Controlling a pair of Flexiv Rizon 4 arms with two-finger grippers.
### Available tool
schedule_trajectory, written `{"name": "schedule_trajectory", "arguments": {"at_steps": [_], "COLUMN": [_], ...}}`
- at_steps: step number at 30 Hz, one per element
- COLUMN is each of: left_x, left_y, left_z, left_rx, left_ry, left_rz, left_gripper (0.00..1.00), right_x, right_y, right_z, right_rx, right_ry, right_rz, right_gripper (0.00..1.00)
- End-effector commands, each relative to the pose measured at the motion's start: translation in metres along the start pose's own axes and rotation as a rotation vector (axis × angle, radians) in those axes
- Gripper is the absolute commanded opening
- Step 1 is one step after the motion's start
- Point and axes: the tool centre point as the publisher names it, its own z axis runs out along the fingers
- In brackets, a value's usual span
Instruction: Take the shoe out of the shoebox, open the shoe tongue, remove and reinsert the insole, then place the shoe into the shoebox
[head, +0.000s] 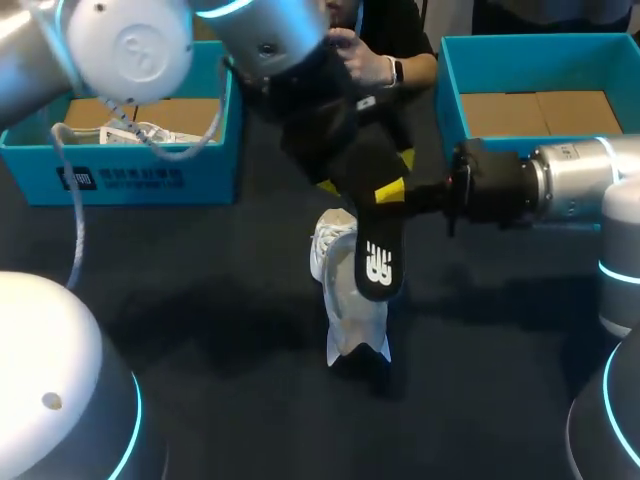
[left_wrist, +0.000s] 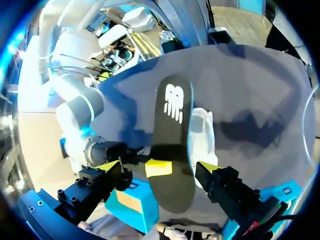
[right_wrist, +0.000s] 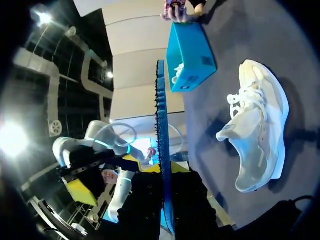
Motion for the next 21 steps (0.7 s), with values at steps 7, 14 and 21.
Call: {"name": "schedule_trajectory", "arguments": {"at_steps": [7,14,21], "left_x": [0.023,0.026,0.026], "left_y": [0.000,-0.005,-0.005], "left_z": [-0.023,-0.029,-0.029], "left_rx": [0.031,0.030,0.030], "left_ry": [-0.470,-0.597,-0.597], "left_rz": [-0.031,-0.046,-0.046], "left_gripper": [1.00,1.00,1.00], "right_x": [0.005,0.008,0.014], "right_y": [-0.012,-0.010,-0.008], "right_z": [-0.016,-0.017,-0.021], "right_rx": [-0.034,-0.020,0.005], "right_ry": [0.050,0.036,0.005], "right_rz": [-0.013,0.015,0.024], "right_gripper": [0.00,0.00,0.00]}}
